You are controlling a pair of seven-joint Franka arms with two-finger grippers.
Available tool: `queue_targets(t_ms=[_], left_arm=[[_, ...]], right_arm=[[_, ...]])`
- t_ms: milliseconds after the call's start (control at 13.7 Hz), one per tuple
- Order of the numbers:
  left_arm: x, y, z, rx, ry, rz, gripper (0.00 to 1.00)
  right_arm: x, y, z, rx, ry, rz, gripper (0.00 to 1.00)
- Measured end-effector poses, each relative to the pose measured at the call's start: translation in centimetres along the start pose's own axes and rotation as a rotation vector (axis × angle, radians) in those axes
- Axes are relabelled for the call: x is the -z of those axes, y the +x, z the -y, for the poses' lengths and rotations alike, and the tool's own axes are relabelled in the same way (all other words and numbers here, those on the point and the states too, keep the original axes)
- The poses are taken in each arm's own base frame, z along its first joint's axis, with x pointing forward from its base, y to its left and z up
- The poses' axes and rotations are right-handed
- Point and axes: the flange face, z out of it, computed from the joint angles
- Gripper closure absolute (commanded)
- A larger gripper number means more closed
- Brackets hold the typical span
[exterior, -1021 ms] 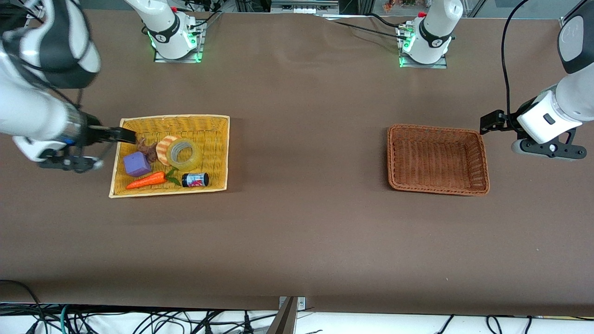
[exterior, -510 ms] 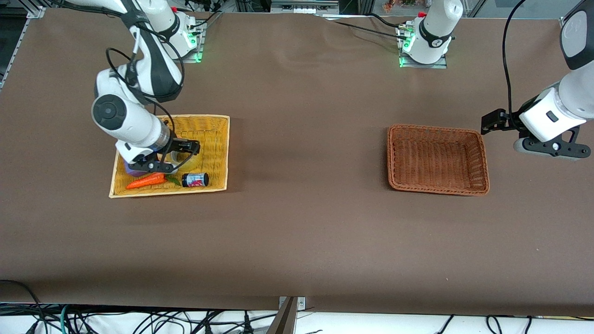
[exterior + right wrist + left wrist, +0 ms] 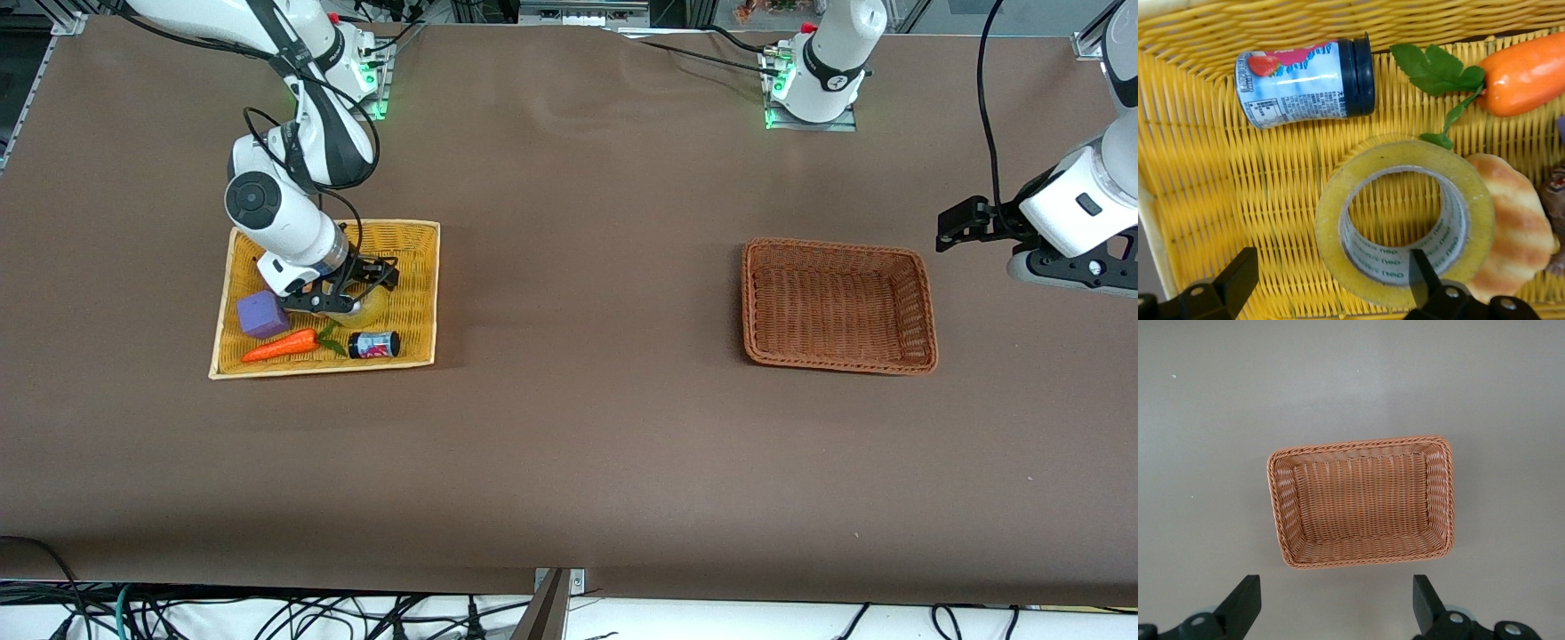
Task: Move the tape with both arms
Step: 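Close the right gripper on the tape roll's rim and lift it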
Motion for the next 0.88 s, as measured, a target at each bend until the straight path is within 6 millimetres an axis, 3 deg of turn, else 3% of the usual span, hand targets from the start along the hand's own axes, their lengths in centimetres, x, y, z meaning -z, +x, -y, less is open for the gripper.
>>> queue_targets(t_ms=[219, 292, 438, 510, 583, 875], left_arm=[[0.0, 0.0, 0.1, 0.002, 0.000, 0.002, 0.00], [0.0, 0.0, 0.2, 0.002, 0.000, 0.002, 0.00], [-0.1, 0.0, 0.2, 0.002, 0.000, 0.002, 0.00], [-0.1, 0.0, 0.2, 0.001, 0.000, 0.002, 0.00], [-0.1, 0.0, 0.2, 0.001, 0.000, 0.002, 0.00], [-0.1, 0.0, 0.2, 0.001, 0.000, 0.002, 0.00]], right_arm=[[-1.9, 0.0, -0.1, -0.002, 0.013, -0.014, 0.01], [-2.6, -0.1, -0.1, -0.003, 0.017, -0.018, 0.14], [-3.9, -0.5, -0.3, -0.005, 0.024, -0.025, 0.73], [-4.2, -0.6, -0.3, -0.005, 0.025, -0.026, 0.94], [-4.3, -0.7, -0.2, -0.003, 0.026, -0.026, 1.00], [-3.8, -0.7, 0.5, 0.017, 0.029, -0.040, 1.00]])
